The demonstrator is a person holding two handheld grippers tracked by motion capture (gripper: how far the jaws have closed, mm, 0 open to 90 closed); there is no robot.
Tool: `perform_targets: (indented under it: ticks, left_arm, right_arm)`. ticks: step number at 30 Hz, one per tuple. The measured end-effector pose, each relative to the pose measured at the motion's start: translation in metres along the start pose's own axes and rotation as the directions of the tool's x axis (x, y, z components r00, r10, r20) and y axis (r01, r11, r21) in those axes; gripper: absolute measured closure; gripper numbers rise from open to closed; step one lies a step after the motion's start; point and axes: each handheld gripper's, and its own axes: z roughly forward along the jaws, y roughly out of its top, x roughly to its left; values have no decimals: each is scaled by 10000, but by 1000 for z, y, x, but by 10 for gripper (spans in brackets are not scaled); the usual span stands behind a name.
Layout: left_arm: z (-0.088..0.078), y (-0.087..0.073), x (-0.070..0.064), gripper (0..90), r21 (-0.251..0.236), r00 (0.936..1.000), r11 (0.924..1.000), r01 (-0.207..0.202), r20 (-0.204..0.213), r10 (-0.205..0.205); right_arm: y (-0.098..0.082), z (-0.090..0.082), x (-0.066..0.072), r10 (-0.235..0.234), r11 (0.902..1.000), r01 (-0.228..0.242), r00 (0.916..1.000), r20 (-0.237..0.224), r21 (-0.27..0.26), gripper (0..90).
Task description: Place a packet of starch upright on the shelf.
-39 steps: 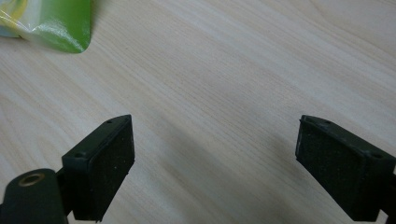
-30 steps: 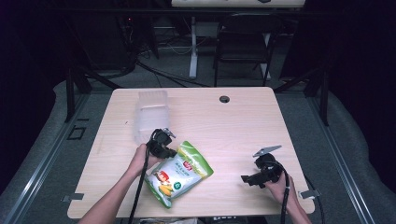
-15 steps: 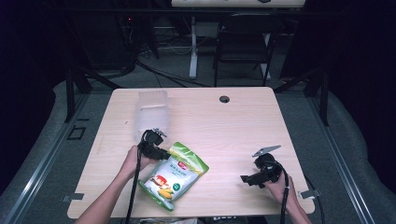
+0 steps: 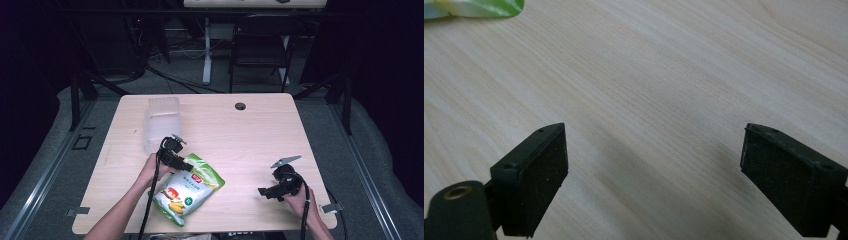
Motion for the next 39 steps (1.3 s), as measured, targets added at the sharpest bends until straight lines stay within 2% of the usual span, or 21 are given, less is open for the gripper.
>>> perform_targets:
  ticks: [2,5,9,10,11,12,18,21,27,29,39]
  left_arm:
    - [-1,0,-2,691,2,10000,10000,-76,15,76]
    - [0,-1,-3,791,81,9998,9998,-165,76,165]
    - [1,-1,-7,871,262,9987,9983,-518,-4,519]
    - [1,-2,-8,884,261,9980,9979,-589,-192,594]
    - [1,-2,-7,892,199,9981,9979,-615,-28,616]
    - [0,-3,-8,895,232,9977,9975,-669,-68,671]
    - [-6,-7,-10,898,132,9929,9945,-1043,-555,1049]
    - [-11,-11,-10,898,-52,9917,9942,-1072,-725,1065]
    - [-21,-18,-9,899,-405,9898,9934,-1077,-984,1032]
    - [-24,-19,-9,899,-510,9895,9927,-1093,-1001,1038]
    - [-40,-30,-12,900,-1023,9849,9875,-1200,-1374,1055]
  right_arm:
    - [0,0,0,-42,10000,42,10000,60,53,111]
    - [0,1,1,-8,10000,8,10000,2,-4,111]
    - [0,1,1,2,10000,-2,10000,21,2,111]
    - [0,1,1,0,10000,0,10000,24,9,111]
    - [0,1,1,0,10000,0,10000,30,24,112]
    - [0,1,1,2,10000,-2,10000,26,21,111]
    - [0,1,0,96,9999,-96,10000,-1,-93,111]
    - [0,0,0,-50,10000,49,10000,83,59,112]
    - [0,1,1,83,9999,-83,10000,-17,-94,112]
    - [1,0,0,-83,9999,83,10000,-35,96,112]
    - [0,1,1,-37,10000,37,10000,-33,14,113]
